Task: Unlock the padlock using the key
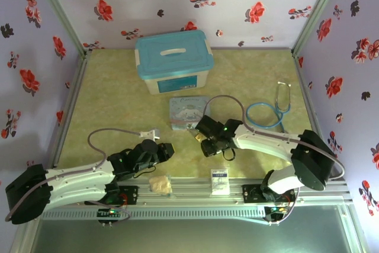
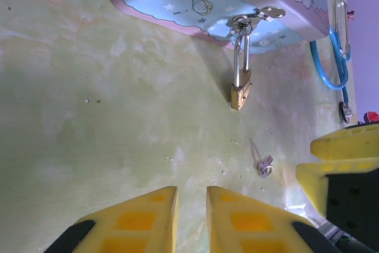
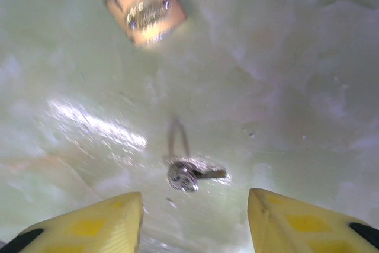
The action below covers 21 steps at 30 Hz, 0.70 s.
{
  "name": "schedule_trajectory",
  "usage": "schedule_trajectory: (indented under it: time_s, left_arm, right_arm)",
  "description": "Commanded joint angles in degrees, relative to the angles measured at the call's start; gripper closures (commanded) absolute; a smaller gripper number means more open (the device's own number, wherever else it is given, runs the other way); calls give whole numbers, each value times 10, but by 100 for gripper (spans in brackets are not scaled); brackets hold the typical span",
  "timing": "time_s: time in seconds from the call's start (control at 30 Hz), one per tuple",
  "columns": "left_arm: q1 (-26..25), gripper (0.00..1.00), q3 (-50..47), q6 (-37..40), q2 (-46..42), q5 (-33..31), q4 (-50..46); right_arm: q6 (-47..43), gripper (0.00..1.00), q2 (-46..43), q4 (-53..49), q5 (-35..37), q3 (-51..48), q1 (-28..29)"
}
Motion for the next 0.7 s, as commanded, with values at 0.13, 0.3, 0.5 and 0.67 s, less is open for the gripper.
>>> schedule_trajectory:
  time_s: [0.13, 0.3, 0.5, 0.67]
  left_arm:
    - [1, 80, 25, 21, 9, -5, 7]
    - [1, 80, 25, 25, 15, 2, 8]
    - [2, 80, 25, 24, 24, 4, 20]
    - [2, 79, 25, 22, 32, 7, 30]
  right_arm:
    - [196, 52, 48, 27, 47, -23, 31]
    - [238, 53, 54, 56, 44, -47, 48]
    - [253, 57, 63, 119, 34, -79, 49]
    - [239, 60, 96, 122, 62, -62, 51]
